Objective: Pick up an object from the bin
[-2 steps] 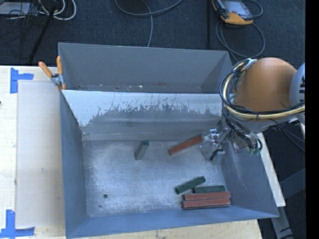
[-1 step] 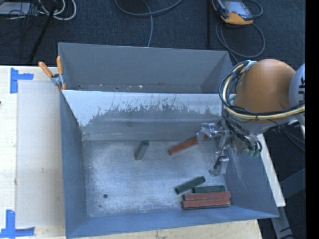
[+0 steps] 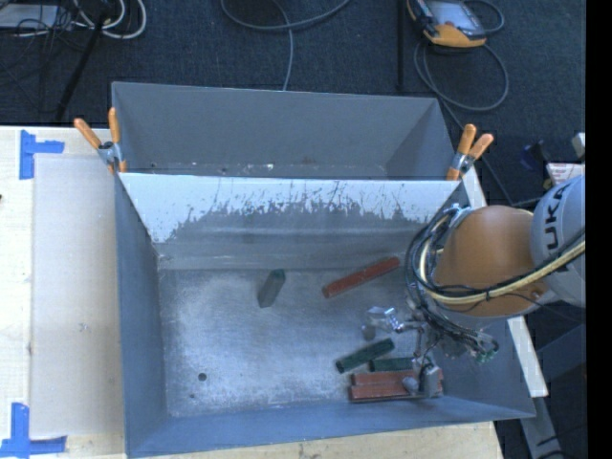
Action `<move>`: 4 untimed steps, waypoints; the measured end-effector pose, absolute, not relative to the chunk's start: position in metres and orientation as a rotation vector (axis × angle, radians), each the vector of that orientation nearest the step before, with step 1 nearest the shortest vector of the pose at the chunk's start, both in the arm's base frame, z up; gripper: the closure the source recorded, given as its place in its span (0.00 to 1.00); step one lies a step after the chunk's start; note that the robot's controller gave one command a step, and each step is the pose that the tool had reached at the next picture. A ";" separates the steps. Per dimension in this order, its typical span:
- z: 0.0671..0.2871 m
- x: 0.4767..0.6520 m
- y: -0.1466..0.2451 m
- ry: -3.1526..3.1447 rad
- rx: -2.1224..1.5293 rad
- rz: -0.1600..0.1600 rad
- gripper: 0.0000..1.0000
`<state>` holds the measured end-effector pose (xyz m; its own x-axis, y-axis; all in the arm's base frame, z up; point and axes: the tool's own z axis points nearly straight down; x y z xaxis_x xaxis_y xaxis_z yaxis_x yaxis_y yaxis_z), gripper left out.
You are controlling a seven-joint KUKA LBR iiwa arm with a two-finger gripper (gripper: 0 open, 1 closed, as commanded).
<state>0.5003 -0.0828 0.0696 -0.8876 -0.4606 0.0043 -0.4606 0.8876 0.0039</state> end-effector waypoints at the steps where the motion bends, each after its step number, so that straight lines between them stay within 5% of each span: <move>1: 0.073 0.476 -0.004 -2.983 1.061 0.009 0.00; 2: 0.071 0.471 -0.005 -2.964 1.052 0.000 1.00; 3: 0.073 0.476 -0.004 -2.984 1.063 0.006 0.00; 4: 0.070 0.530 -0.089 -2.964 1.057 0.007 0.00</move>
Offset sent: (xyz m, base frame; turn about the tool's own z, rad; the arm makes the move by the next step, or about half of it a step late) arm -0.0312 0.0768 0.0004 -0.1993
